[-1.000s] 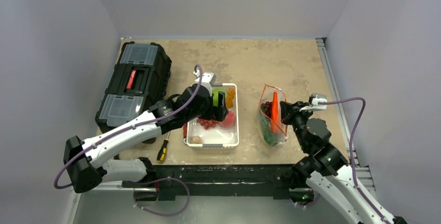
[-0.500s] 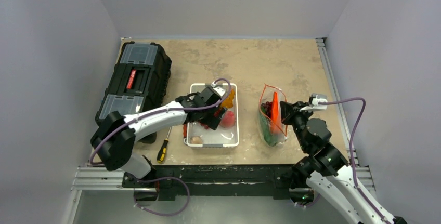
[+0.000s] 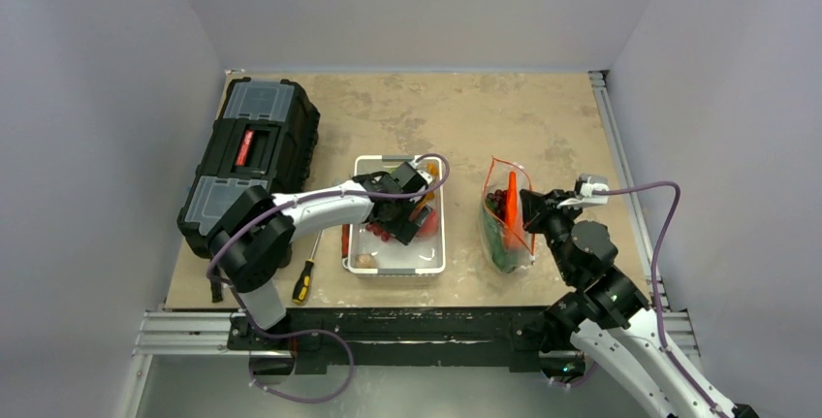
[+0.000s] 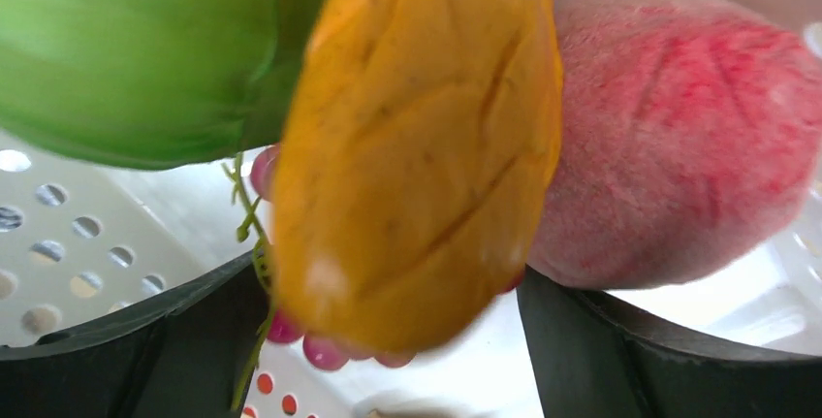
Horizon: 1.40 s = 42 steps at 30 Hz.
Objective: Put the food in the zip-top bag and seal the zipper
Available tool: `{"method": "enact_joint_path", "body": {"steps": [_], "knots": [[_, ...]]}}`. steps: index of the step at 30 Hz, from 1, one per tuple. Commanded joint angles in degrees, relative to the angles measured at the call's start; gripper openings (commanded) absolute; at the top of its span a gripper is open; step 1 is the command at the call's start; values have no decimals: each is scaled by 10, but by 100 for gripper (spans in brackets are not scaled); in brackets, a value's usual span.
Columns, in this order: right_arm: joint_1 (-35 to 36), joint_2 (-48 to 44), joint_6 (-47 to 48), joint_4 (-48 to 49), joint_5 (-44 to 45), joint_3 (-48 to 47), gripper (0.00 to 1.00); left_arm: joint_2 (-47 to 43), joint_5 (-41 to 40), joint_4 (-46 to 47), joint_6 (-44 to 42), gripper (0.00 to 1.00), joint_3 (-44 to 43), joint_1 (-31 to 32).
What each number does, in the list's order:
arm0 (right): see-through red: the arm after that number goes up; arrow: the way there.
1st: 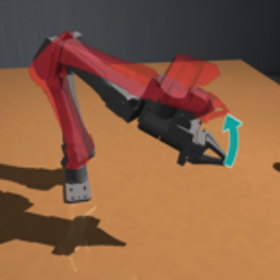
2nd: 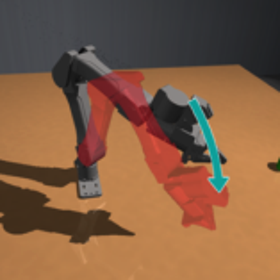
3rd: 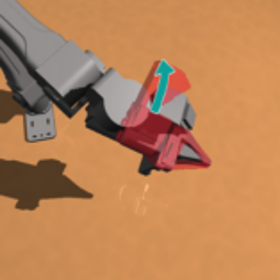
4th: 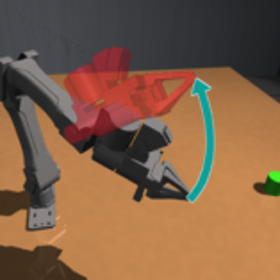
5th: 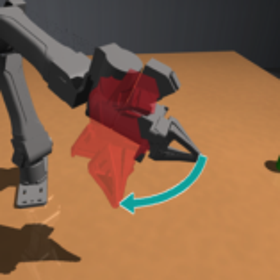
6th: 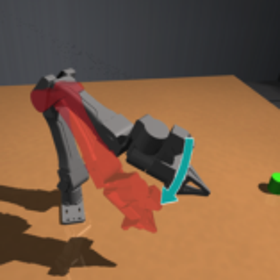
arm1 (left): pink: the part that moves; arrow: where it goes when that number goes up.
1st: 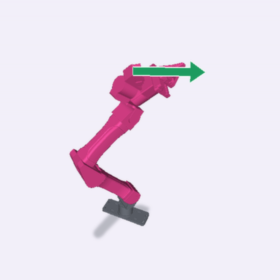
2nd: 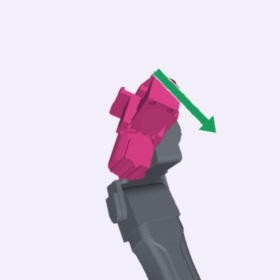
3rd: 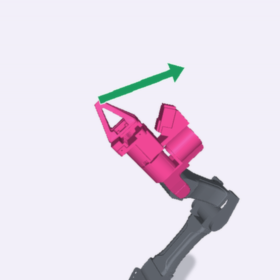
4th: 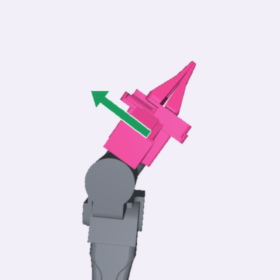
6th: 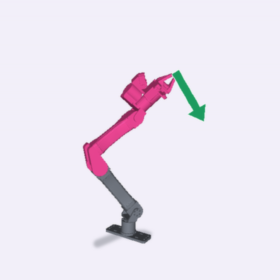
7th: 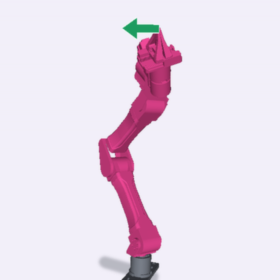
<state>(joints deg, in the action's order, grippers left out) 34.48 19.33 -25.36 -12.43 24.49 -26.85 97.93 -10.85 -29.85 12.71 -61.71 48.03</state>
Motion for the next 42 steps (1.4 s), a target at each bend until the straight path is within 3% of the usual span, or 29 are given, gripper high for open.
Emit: {"method": "enact_joint_path", "body": {"steps": [1,6,13,20,34,42], "knots": [[1,-9,-2,13,-2,-4,0,26,12,22,16,89,-14,-1],[1,-3,-2,19,-6,-3,0,33,8,27,23,75,-17,-1],[1,3,-2,21,-5,-4,0,-20,18,32,43,35,11,-1],[1,11,-3,25,-7,-4,0,-123,42,6,59,15,63,-1],[1,13,-4,24,-7,-3,0,-344,105,-43,108,7,65,-1],[1,15,-3,22,-5,-3,0,-380,268,81,231,6,17,-1]]}}
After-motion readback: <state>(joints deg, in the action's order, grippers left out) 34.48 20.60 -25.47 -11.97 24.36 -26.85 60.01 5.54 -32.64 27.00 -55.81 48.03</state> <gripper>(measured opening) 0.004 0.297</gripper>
